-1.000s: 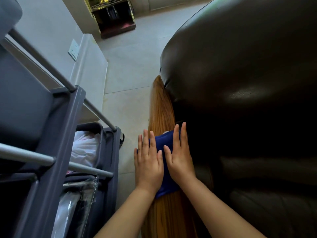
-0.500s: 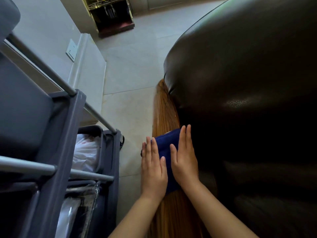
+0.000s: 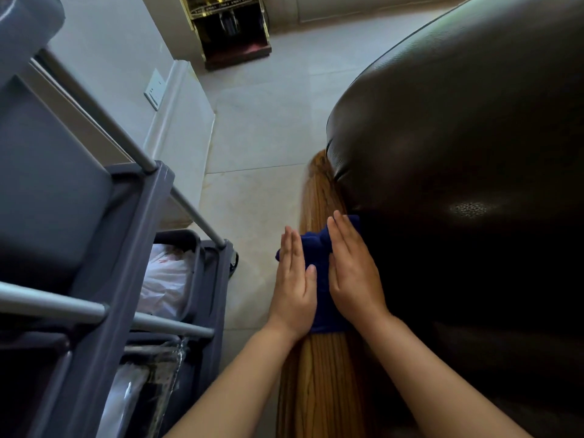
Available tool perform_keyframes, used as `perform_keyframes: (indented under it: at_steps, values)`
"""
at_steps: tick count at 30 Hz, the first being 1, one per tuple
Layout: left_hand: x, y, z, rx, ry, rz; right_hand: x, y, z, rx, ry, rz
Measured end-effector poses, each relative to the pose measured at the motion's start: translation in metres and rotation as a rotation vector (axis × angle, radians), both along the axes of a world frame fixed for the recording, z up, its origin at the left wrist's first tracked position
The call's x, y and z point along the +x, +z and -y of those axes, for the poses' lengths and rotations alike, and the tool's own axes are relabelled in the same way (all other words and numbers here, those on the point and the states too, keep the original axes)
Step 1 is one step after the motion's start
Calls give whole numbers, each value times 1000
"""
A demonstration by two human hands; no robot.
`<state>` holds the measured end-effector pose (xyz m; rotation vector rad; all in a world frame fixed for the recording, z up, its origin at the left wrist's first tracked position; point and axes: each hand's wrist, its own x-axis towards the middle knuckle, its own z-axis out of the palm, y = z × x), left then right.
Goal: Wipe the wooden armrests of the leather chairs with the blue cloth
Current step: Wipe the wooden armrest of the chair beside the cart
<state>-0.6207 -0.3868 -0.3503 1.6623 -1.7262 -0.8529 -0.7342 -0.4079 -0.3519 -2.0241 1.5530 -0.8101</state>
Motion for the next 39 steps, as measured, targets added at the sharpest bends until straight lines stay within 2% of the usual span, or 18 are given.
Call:
perform_keyframes:
  at_steps: [5,9,17,19,24,30,33,36,39]
  values:
    - [4,-2,27,-5,-64,-104,1,-3,10,-50,12,72]
    - [4,-7,29,-3,-53,-94,0,-2,16,-56,24,97]
    - [7,-9,-27,110,92,-191,3,12,-3,-9,194,83]
    - [4,-10,-40,117,108,-154,2,8,-10,-7,209,71]
    - [-2,-9,-57,39,192,11,-3,4,-16,-21,204,-126]
    - [-3,-10,-62,36,210,19,11,8,6,55,158,-307]
    - [-8,-10,-66,26,211,36,15,5,14,3,197,-410]
    - [-9,-12,-73,21,214,38,14,2,15,-57,301,-444]
    - [-13,-12,-85,-2,230,114,11,3,14,-70,361,-435]
